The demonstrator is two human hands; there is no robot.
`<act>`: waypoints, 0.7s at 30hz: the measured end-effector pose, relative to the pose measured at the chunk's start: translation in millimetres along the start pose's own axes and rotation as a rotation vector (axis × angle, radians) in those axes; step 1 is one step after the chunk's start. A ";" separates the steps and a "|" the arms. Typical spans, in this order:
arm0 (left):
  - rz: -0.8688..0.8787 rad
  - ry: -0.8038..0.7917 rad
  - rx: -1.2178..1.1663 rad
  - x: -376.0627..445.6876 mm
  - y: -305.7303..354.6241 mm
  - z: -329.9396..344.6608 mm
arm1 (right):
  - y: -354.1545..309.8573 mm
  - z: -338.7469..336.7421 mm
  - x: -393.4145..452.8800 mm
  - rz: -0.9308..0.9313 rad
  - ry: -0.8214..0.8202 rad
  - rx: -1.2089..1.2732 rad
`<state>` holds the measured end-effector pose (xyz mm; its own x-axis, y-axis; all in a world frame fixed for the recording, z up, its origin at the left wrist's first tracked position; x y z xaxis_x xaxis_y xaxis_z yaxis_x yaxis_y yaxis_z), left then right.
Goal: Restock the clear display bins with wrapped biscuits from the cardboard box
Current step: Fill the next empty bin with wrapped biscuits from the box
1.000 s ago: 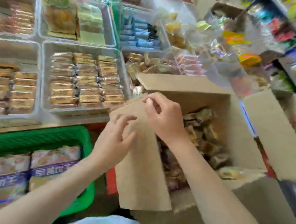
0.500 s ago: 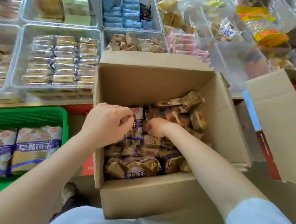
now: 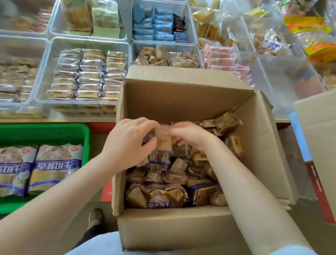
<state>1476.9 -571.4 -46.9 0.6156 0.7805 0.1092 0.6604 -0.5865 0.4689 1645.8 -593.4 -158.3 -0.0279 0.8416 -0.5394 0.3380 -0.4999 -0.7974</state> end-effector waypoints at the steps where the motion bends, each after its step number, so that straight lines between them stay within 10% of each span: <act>1: -0.052 0.008 -0.083 -3.1 -5.0 -3.8 | -19.7 -1.6 -6.3 -0.080 -0.018 0.237; 7: -0.430 -0.039 -0.985 -4.6 -37.7 -47.5 | -118.1 17.2 -23.4 -0.416 -0.117 0.496; 21: -0.652 -0.084 -1.056 -8.7 -374.2 -178.1 | -330.8 235.1 148.2 -0.395 0.263 0.158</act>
<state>1147.8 -320.2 -67.1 0.3542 0.8216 -0.4466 0.2084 0.3962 0.8942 1308.7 -351.4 -38.1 0.1198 0.9858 -0.1181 0.2026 -0.1407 -0.9691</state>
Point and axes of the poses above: each hand's wrist, its own x-axis towards the middle knuckle, its own z-axis out of the palm, y = z × x, the point moved 8 cm from there along x, towards the middle knuckle, and after that the axes turned 9 degrees about -z, right-handed, at the moved point
